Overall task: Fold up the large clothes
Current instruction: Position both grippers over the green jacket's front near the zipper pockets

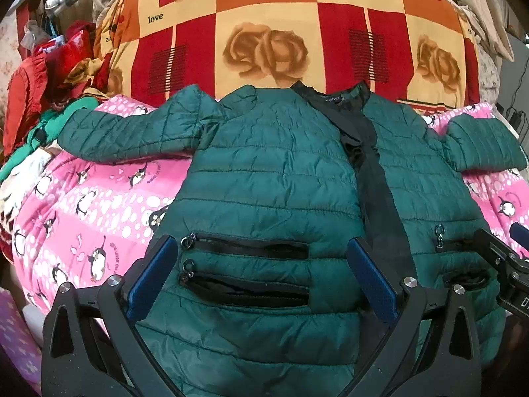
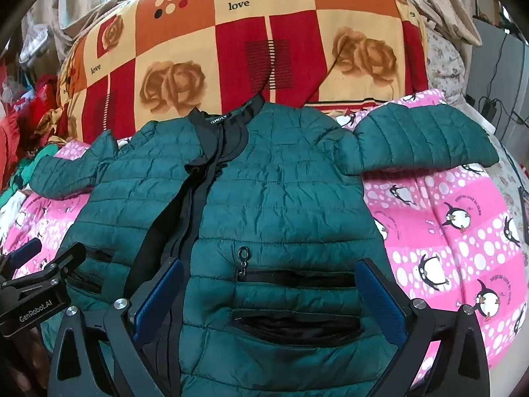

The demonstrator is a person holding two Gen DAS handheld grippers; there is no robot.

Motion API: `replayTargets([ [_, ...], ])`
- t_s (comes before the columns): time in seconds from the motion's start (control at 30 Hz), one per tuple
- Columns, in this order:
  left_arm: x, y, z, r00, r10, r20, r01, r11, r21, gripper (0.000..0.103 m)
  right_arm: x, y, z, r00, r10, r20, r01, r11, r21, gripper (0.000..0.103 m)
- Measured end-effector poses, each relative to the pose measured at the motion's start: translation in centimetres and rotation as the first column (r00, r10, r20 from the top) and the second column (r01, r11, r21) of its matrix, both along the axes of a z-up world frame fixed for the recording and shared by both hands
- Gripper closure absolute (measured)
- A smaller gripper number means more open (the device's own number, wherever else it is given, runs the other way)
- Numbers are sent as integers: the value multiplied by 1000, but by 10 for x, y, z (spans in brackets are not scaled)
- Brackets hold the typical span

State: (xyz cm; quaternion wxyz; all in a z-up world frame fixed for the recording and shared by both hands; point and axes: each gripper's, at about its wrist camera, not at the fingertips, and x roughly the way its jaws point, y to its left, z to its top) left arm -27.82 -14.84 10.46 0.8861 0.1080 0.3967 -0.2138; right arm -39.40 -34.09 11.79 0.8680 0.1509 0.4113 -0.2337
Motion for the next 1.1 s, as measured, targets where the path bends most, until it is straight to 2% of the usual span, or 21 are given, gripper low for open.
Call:
replayTargets([
  [1.1, 0, -2, -10, 1000, -10, -17, 10, 1000, -5, 1, 9, -5, -11, 1000, 4, -1, -4, 1000, 17, 1],
])
